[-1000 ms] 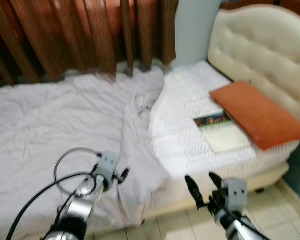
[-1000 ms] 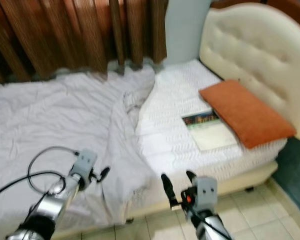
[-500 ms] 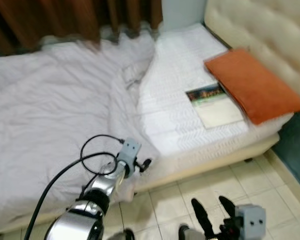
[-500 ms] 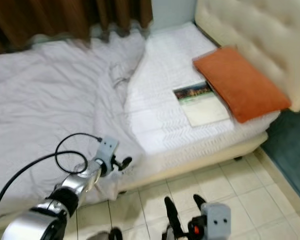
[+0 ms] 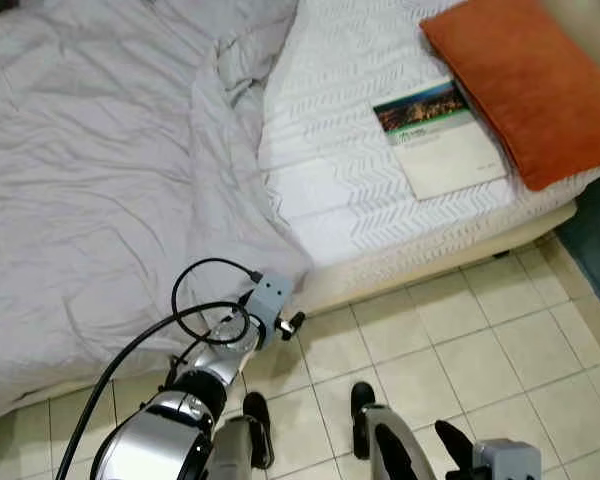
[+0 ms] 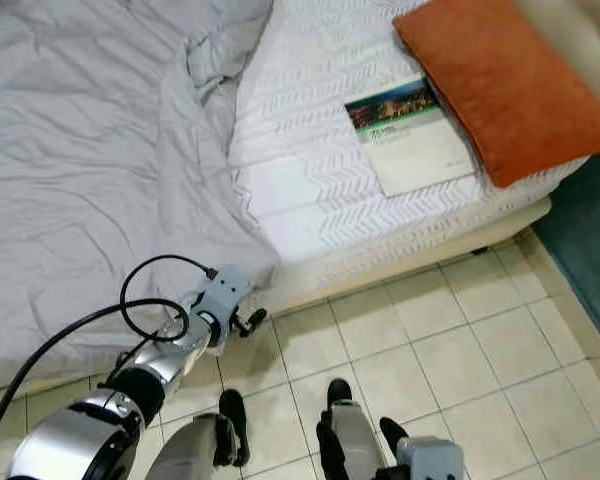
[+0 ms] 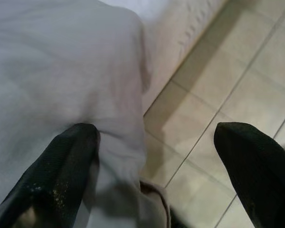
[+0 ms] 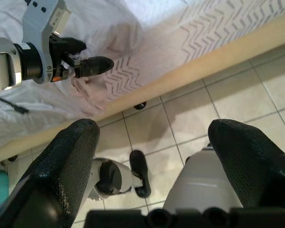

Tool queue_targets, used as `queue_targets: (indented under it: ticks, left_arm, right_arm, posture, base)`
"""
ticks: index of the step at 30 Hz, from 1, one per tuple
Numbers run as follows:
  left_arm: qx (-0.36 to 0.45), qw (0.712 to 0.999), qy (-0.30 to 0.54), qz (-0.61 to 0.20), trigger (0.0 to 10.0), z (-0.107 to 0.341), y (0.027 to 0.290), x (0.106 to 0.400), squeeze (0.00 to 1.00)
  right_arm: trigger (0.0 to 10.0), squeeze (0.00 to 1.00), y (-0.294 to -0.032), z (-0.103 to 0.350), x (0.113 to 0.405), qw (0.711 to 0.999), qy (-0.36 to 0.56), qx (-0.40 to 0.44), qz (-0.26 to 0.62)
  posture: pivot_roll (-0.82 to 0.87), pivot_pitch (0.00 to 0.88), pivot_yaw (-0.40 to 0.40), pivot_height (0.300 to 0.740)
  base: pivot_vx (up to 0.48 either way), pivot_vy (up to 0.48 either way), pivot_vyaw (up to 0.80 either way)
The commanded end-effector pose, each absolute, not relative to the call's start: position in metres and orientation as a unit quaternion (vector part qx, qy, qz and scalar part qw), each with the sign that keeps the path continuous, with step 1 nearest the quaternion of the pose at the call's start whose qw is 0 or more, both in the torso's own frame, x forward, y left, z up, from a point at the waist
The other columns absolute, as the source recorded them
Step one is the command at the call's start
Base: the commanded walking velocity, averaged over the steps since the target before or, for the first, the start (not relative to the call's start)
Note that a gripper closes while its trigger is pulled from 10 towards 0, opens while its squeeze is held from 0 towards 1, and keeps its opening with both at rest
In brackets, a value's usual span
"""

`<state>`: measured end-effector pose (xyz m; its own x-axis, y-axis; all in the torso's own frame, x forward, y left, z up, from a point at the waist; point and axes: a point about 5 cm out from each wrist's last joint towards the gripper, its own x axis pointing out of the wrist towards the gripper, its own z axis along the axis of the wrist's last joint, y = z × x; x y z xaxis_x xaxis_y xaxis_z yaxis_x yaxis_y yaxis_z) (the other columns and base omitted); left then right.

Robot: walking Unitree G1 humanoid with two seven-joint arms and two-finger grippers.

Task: Clean up the room

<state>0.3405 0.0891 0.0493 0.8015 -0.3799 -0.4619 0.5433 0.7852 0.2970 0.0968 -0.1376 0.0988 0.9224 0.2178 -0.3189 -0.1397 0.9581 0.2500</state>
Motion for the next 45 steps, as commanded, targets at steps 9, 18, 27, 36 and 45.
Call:
queue_targets:
  ticks: [9, 18, 27, 36, 45]
  left_arm:
    - [0.336, 0.869, 0.251, -0.262, 0.0, 0.020, 0.104, 0.323, 0.00]
    - [0.442, 0.844, 0.208, -0.221, 0.0, 0.039, 0.125, 0.340, 0.00]
    - [0.425, 0.843, 0.178, -0.277, 0.0, 0.040, 0.108, 0.337, 0.00]
    - [0.302, 0.849, 0.109, -0.419, 0.0, 0.042, 0.045, 0.315, 0.00]
    - [0.298, 0.849, 0.042, -0.435, 10.0, 0.057, 0.018, 0.313, 0.00]
  right_arm:
    - [10.0, 0.00, -0.133, 0.097, 0.088, 0.969, 0.199, 0.119, 0.085]
    - [10.0, 0.00, -0.133, 0.095, 0.089, 0.969, 0.198, 0.121, 0.080]
    - [10.0, 0.00, -0.131, 0.092, 0.092, 0.969, 0.199, 0.121, 0.081]
    - [10.0, 0.00, -0.133, 0.087, 0.093, 0.969, 0.203, 0.114, 0.083]
    - [10.0, 0.00, -0.136, 0.085, 0.096, 0.971, 0.200, 0.104, 0.082]
  posture:
    - [-0.30, 0.556, 0.063, 0.740]
    - [-0.28, 0.553, 0.075, 0.740]
    - [-0.26, 0.547, 0.079, 0.740]
    - [-0.26, 0.526, 0.076, 0.740]
    - [-0.27, 0.511, 0.074, 0.740]
  base:
    - [0.000, 0.000, 0.00]
    - [0.000, 0.000, 0.00]
    - [0.000, 0.000, 0.00]
    - [0.000, 0.000, 0.00]
    - [0.000, 0.000, 0.00]
